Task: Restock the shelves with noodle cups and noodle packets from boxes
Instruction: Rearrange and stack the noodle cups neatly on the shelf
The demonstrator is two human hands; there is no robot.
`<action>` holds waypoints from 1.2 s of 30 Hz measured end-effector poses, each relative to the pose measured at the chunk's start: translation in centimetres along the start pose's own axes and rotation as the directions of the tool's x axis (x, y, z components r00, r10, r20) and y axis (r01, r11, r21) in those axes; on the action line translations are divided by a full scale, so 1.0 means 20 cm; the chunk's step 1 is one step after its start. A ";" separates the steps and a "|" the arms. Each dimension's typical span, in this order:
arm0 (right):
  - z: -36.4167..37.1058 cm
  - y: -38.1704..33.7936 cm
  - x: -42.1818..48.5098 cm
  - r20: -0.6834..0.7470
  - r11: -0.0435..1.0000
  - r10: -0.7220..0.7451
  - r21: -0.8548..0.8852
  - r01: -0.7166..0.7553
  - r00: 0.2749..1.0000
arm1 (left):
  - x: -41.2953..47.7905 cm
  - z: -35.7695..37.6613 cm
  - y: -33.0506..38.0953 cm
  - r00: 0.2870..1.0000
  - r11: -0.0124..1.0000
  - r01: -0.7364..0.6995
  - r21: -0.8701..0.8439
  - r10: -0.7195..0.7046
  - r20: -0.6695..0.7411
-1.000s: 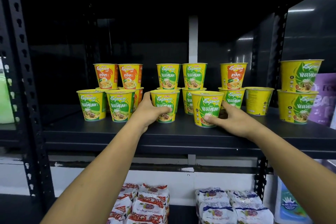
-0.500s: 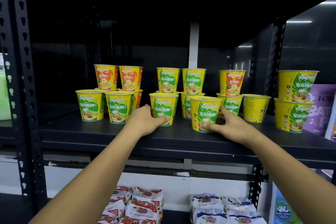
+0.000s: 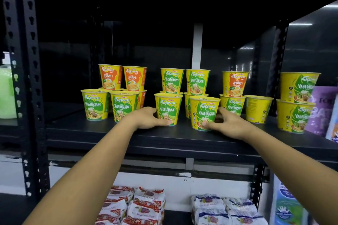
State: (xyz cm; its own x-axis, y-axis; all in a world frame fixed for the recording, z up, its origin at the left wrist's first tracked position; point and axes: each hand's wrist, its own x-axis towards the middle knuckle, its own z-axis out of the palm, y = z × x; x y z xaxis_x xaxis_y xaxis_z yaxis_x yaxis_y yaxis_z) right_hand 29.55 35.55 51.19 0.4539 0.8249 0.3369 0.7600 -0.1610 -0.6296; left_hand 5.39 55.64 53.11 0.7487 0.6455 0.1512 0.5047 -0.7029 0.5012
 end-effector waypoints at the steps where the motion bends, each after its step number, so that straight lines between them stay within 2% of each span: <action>1: 0.00 -0.01 0.01 -0.002 1.000 0.014 -0.004 -0.014 1.000 | 0.01 0.01 -0.01 1.000 1.000 -0.004 -0.015 0.004 -0.004; 8: 0.11 -0.04 0.11 -0.067 0.997 0.070 0.017 -0.069 0.995 | 0.05 0.07 -0.08 0.996 1.000 0.004 -0.029 -0.006 -0.085; 13: 0.11 -0.02 0.10 -0.035 0.997 0.052 0.055 -0.050 0.998 | 0.06 0.08 -0.08 0.997 1.000 0.006 -0.027 -0.009 -0.081; 22: 0.12 -0.02 0.09 -0.036 0.999 0.013 -0.035 -0.014 0.999 | 0.07 0.08 -0.09 0.991 0.986 -0.030 -0.166 0.008 -0.133; 36: 0.13 -0.03 0.08 -0.029 0.994 -0.006 -0.108 0.003 1.000 | 0.06 0.08 -0.09 0.988 0.989 -0.038 -0.145 0.015 -0.156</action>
State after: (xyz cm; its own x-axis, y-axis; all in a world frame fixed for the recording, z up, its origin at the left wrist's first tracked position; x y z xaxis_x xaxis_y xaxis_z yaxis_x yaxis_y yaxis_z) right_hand 28.69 38.36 50.34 0.4628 0.8097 0.3608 0.8071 -0.2165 -0.5493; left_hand 6.09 57.20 51.08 0.6798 0.6737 0.2898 0.4086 -0.6761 0.6131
